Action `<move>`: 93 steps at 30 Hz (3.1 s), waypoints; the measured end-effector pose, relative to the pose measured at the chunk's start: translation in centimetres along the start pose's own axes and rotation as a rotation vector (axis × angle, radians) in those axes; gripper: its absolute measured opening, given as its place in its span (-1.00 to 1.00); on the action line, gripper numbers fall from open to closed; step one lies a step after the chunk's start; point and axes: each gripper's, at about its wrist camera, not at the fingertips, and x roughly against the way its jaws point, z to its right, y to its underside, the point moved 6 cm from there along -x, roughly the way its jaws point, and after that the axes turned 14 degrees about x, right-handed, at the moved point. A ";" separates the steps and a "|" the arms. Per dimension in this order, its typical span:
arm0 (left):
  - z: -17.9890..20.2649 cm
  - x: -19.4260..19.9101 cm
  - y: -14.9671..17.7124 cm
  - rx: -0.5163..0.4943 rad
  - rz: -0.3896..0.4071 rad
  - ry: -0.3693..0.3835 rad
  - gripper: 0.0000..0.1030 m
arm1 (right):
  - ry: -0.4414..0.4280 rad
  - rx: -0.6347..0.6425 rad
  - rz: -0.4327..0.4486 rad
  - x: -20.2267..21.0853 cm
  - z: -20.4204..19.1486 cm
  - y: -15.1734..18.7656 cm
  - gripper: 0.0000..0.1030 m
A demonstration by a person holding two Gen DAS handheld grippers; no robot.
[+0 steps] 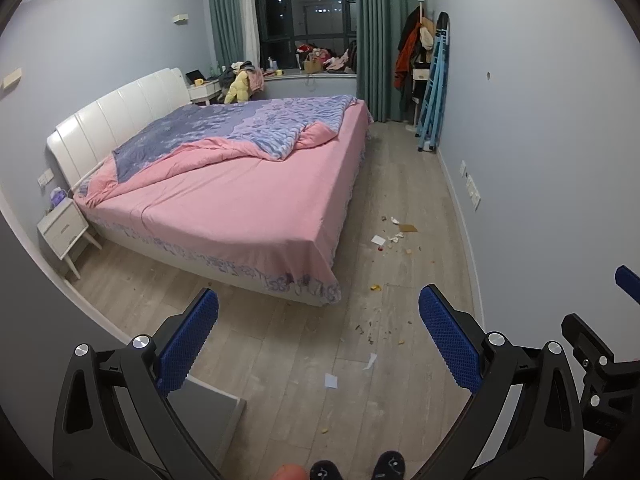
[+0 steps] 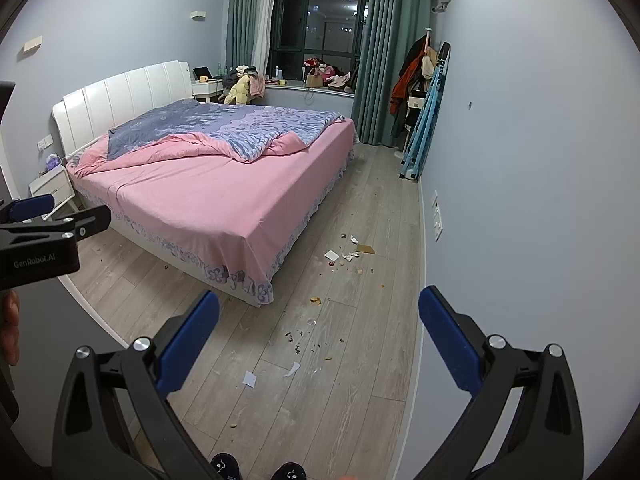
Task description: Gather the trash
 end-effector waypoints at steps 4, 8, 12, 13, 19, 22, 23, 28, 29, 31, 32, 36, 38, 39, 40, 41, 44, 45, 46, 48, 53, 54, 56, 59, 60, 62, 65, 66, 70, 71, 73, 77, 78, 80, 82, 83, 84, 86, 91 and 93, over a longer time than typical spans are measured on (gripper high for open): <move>0.2 -0.2 0.1 -0.004 -0.009 0.000 0.89 | 0.002 -0.002 -0.008 -0.1 0.0 0.2 0.88; 0.5 -0.3 0.2 -0.059 0.047 -0.054 0.89 | -0.005 -0.006 -0.035 -0.6 0.1 0.8 0.88; 0.8 -1.6 1.6 -0.067 -0.011 -0.024 0.89 | -0.023 0.022 -0.082 -1.8 -0.6 2.0 0.88; 0.7 -2.2 2.1 -0.060 -0.046 -0.014 0.89 | -0.033 0.030 -0.093 -2.1 -0.8 2.3 0.88; -0.3 -5.1 5.1 -0.024 -0.179 -0.026 0.89 | -0.117 0.023 -0.164 -4.6 -2.1 4.1 0.88; -1.1 -7.4 7.2 -0.023 -0.247 -0.059 0.89 | -0.163 0.046 -0.228 -7.0 -3.5 5.6 0.88; -1.4 -8.3 8.0 -0.024 -0.271 -0.073 0.89 | -0.177 0.058 -0.243 -7.8 -4.0 6.1 0.88; -2.5 -12.0 11.2 -0.043 -0.341 -0.139 0.89 | -0.230 0.098 -0.278 -11.0 -5.7 7.4 0.88; -2.7 -12.5 11.6 -0.042 -0.346 -0.151 0.89 | -0.243 0.104 -0.277 -11.7 -6.1 7.4 0.88; -3.3 -13.6 12.5 -0.025 -0.348 -0.169 0.89 | -0.256 0.117 -0.267 -12.4 -6.4 7.3 0.88; -3.4 -14.2 12.7 -0.017 -0.347 -0.166 0.89 | -0.261 0.123 -0.260 -12.8 -6.6 7.3 0.88; -3.8 -17.9 16.4 -0.009 -0.406 -0.168 0.89 | -0.289 0.163 -0.275 -15.7 -7.0 8.7 0.88; -3.9 -19.6 18.5 -0.013 -0.435 -0.184 0.89 | -0.302 0.177 -0.296 -16.9 -7.1 9.8 0.88; -3.9 -20.1 19.1 -0.007 -0.441 -0.186 0.89 | -0.307 0.188 -0.308 -17.8 -7.3 10.4 0.88; -4.0 -20.7 20.0 0.004 -0.449 -0.188 0.89 | -0.311 0.196 -0.321 -18.5 -7.4 11.0 0.88; -4.1 -21.0 20.5 0.011 -0.453 -0.190 0.89 | -0.315 0.200 -0.330 -19.0 -7.6 11.3 0.88; -4.7 -21.8 21.8 0.049 -0.459 -0.206 0.89 | -0.330 0.211 -0.366 -20.8 -8.7 13.0 0.88; -5.1 -22.0 22.2 0.066 -0.463 -0.212 0.89 | -0.334 0.212 -0.380 -21.5 -9.2 13.6 0.88; -5.4 -22.2 22.6 0.078 -0.464 -0.216 0.89 | -0.336 0.210 -0.392 -22.0 -9.7 14.2 0.88; -6.4 -22.7 23.5 0.104 -0.458 -0.224 0.89 | -0.338 0.207 -0.411 -22.8 -10.8 15.1 0.88; -11.0 -26.1 27.8 0.144 -0.454 -0.197 0.89 | -0.334 0.220 -0.418 -25.4 -14.1 18.0 0.88; -11.6 -26.6 28.4 0.136 -0.451 -0.197 0.89 | -0.332 0.234 -0.410 -26.1 -14.9 18.7 0.88; -13.9 -28.1 30.8 0.111 -0.456 -0.214 0.89 | -0.335 0.267 -0.399 -27.4 -16.4 19.9 0.88; -16.4 -30.9 35.2 0.103 -0.523 -0.207 0.89 | -0.353 0.301 -0.391 -30.0 -18.6 22.4 0.88; -17.0 -32.3 37.1 0.102 -0.541 -0.202 0.89 | -0.368 0.301 -0.395 -31.1 -19.5 23.6 0.88; -17.5 -34.4 40.0 0.094 -0.552 -0.192 0.89 | -0.395 0.298 -0.402 -33.2 -20.8 25.6 0.88; -17.6 -38.1 44.5 0.077 -0.549 -0.170 0.89 | -0.440 0.311 -0.403 -37.0 -23.0 29.3 0.88; -17.5 -39.3 45.8 0.072 -0.550 -0.163 0.89 | -0.450 0.332 -0.401 -38.4 -23.8 30.8 0.88; -16.6 -44.1 51.4 0.054 -0.542 -0.107 0.89 | -0.487 0.402 -0.378 -43.1 -26.2 35.6 0.88; -16.5 -45.2 52.7 0.045 -0.541 -0.100 0.89 | -0.490 0.412 -0.375 -44.0 -26.7 36.4 0.88; -16.3 -47.4 55.2 0.017 -0.546 -0.092 0.89 | -0.499 0.435 -0.369 -46.4 -27.5 38.7 0.88; -16.1 -50.7 59.5 -0.065 -0.541 -0.070 0.89 | -0.534 0.474 -0.361 -49.8 -29.2 42.0 0.88; -16.2 -51.3 60.2 -0.077 -0.542 -0.067 0.89 | -0.547 0.487 -0.358 -50.5 -29.8 42.8 0.88; -16.4 -52.5 62.0 -0.099 -0.544 -0.052 0.89 | -0.570 0.503 -0.354 -51.5 -30.4 44.1 0.88; -16.7 -53.4 63.4 -0.113 -0.543 -0.033 0.89 | -0.609 0.511 -0.341 -52.3 -31.1 45.3 0.88; -16.8 -53.6 63.7 -0.118 -0.540 -0.026 0.89 | -0.623 0.515 -0.337 -52.4 -31.4 45.7 0.88; -16.8 -53.8 64.2 -0.123 -0.536 -0.016 0.89 | -0.646 0.526 -0.327 -52.9 -31.9 46.3 0.88; -16.8 -54.6 65.3 -0.142 -0.530 0.007 0.89 | -0.671 0.542 -0.313 -53.6 -32.7 47.4 0.88; -17.1 -56.5 67.6 -0.169 -0.487 0.051 0.84 | -0.735 0.600 -0.282 -55.6 -35.3 49.8 0.88; -17.2 -57.0 68.3 -0.165 -0.492 0.083 0.65 | -0.763 0.627 -0.255 -56.1 -36.2 50.5 0.88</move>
